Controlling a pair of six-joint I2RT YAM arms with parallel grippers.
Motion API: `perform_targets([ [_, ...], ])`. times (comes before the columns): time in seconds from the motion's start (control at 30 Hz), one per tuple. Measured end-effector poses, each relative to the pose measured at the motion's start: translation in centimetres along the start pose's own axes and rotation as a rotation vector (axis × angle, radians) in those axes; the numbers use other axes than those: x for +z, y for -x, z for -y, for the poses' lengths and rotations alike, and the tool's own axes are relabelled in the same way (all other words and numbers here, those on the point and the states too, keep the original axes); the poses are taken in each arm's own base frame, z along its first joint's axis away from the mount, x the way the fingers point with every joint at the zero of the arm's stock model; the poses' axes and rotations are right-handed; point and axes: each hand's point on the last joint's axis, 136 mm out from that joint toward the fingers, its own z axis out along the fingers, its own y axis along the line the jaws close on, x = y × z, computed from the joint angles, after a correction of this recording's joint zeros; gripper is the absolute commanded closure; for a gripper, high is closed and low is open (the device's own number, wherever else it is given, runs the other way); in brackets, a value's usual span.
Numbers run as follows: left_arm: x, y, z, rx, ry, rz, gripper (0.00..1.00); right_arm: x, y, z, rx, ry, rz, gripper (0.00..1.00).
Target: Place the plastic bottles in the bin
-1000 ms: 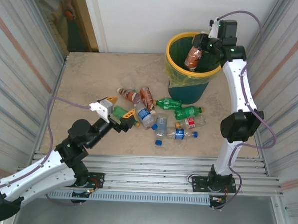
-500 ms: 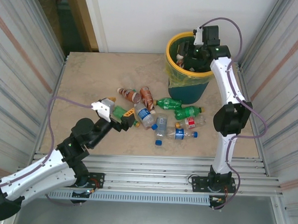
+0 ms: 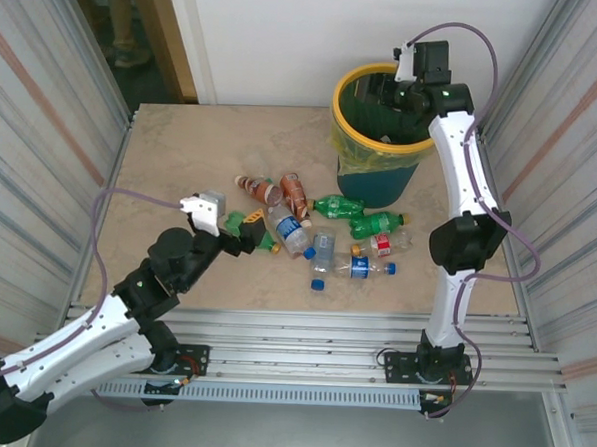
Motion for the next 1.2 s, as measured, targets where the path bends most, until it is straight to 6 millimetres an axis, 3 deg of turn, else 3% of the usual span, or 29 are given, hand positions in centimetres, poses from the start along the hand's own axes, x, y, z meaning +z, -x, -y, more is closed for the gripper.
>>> perform_targets([
  [0.07, 0.3, -0.4, -1.4, -0.036, 0.058, -0.028, 0.01, -1.4, 0.4, 0.0, -0.014, -0.022, 0.015, 0.01],
  [0.23, 1.0, -2.3, -5.5, -0.161, 0.229, -0.125, 0.01, -5.1, 1.2, -0.1, -0.033, -0.089, 0.054, 0.02],
  [0.4, 1.5, -5.5, -9.0, -0.280, 0.411, -0.267, 0.01, -8.2, 0.0, 0.0, -0.064, -0.185, 0.055, 0.02],
  [0.57, 2.2, -8.9, -10.0, -0.347, 0.512, -0.398, 0.03, -9.8, -3.4, 0.7, -0.089, -0.299, 0.004, 0.02],
  [0.83, 3.9, -14.0, -11.5, -0.442, 0.643, -0.576, 0.06, -12.1, -10.3, 2.7, -0.100, -0.406, -0.078, 0.02],
  [0.97, 5.0, -16.3, -11.5, -0.467, 0.665, -0.654, 0.06, -13.9, -11.5, 2.9, -0.068, -0.401, -0.044, 0.02],
  [1.2, 7.3, -19.0, -11.7, -0.514, 0.703, -0.743, 0.08, -15.8, -11.4, 2.6, -0.037, -0.382, 0.022, 0.02],
])
